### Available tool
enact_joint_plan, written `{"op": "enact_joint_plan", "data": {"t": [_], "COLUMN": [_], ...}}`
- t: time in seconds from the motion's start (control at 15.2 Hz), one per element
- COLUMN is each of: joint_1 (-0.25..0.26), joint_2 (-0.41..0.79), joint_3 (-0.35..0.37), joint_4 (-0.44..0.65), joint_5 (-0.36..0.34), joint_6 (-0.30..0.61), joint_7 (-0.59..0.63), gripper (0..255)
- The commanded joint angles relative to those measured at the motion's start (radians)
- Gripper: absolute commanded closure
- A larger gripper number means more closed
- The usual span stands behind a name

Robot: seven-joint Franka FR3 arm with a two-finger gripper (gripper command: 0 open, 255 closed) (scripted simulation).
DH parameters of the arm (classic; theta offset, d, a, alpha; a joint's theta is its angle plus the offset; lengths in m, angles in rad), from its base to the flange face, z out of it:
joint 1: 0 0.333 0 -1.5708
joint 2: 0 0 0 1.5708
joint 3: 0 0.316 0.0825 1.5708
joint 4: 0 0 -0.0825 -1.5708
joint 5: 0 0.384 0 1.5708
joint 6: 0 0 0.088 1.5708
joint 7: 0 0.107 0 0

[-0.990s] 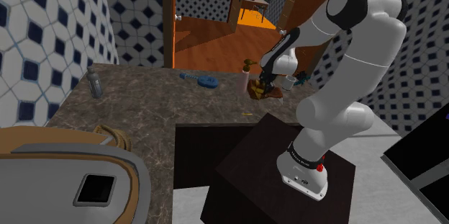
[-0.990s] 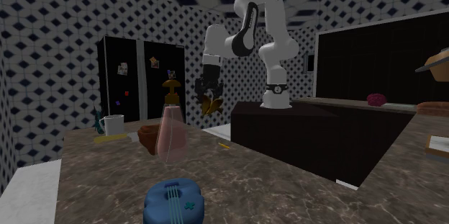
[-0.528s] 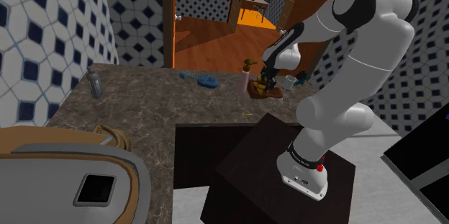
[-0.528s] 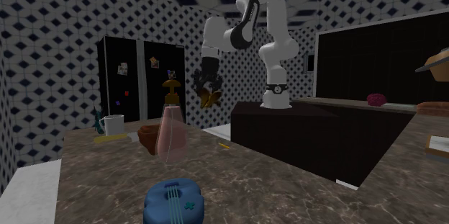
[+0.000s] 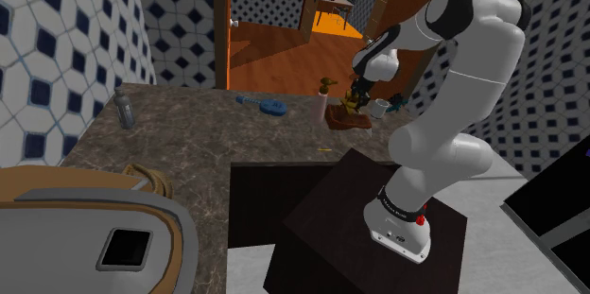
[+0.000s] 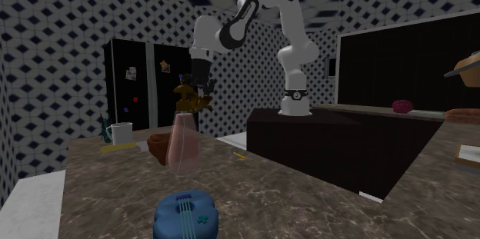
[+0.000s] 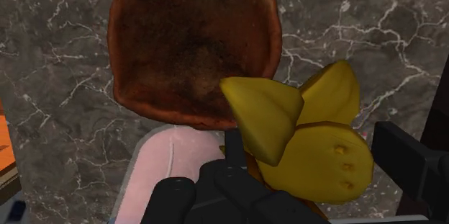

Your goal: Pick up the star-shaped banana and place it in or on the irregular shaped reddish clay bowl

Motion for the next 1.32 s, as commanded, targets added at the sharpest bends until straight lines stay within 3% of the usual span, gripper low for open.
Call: {"op": "enact_joint_plan", "data": {"t": [0.0, 0.46, 1.25], "joint_1": [-0.019, -0.081, -0.086], "joint_2": [0.058, 0.249, 0.366], "joint_3": [-0.007, -0.022, -0.015], "joint_4": [0.086, 0.413, 0.417], "joint_5": [0.003, 0.008, 0.017], "joint_6": [-0.030, -0.171, -0.058], "joint_7": [-0.028, -0.102, -0.116], "gripper": [255, 255, 255]}}
